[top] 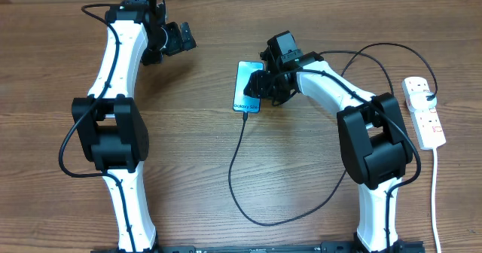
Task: Plug charger to phone and switch on socket
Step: 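Lower the phone flat onto the table with the right gripper, then release the phone and lift the right gripper away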
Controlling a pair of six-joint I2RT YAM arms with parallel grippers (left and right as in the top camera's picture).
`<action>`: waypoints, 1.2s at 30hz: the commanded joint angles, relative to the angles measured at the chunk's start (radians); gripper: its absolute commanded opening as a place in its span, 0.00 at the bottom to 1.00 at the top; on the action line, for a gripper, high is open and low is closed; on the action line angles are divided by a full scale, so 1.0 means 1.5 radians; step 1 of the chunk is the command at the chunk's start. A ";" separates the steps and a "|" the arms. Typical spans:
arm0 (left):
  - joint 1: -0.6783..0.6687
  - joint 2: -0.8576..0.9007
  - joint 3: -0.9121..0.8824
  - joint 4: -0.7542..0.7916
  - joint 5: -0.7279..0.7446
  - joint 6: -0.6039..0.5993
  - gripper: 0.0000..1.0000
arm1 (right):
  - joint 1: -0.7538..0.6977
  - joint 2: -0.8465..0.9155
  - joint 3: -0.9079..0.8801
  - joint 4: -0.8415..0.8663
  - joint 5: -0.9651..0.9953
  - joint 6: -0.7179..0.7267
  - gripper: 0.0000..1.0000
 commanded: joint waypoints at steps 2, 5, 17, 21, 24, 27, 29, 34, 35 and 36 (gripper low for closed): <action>-0.005 -0.024 0.013 0.003 -0.007 0.013 1.00 | 0.001 0.005 0.001 0.002 0.015 -0.001 0.55; -0.005 -0.024 0.013 0.002 -0.007 0.012 1.00 | 0.001 0.005 0.001 0.001 0.044 -0.001 0.55; -0.005 -0.024 0.013 0.003 -0.007 0.012 1.00 | 0.001 0.005 0.002 0.008 0.165 -0.001 0.61; -0.005 -0.024 0.013 0.003 -0.007 0.012 0.99 | 0.001 0.005 0.002 0.019 0.165 -0.001 0.64; -0.005 -0.024 0.013 0.003 -0.008 0.012 1.00 | -0.003 0.005 0.002 0.027 0.175 -0.001 0.69; -0.005 -0.024 0.013 0.002 -0.008 0.012 1.00 | -0.011 0.005 0.002 0.038 0.177 0.000 0.72; -0.005 -0.024 0.013 0.003 -0.008 0.012 1.00 | -0.018 0.005 0.002 0.042 0.177 -0.001 0.72; -0.005 -0.024 0.013 0.003 -0.008 0.012 1.00 | -0.046 0.005 0.002 0.040 0.177 -0.001 0.77; -0.005 -0.024 0.013 0.003 -0.008 0.012 1.00 | -0.050 0.005 0.001 0.038 0.177 -0.001 0.78; -0.005 -0.024 0.013 0.003 -0.008 0.012 1.00 | -0.055 0.005 0.002 0.036 0.177 -0.001 0.79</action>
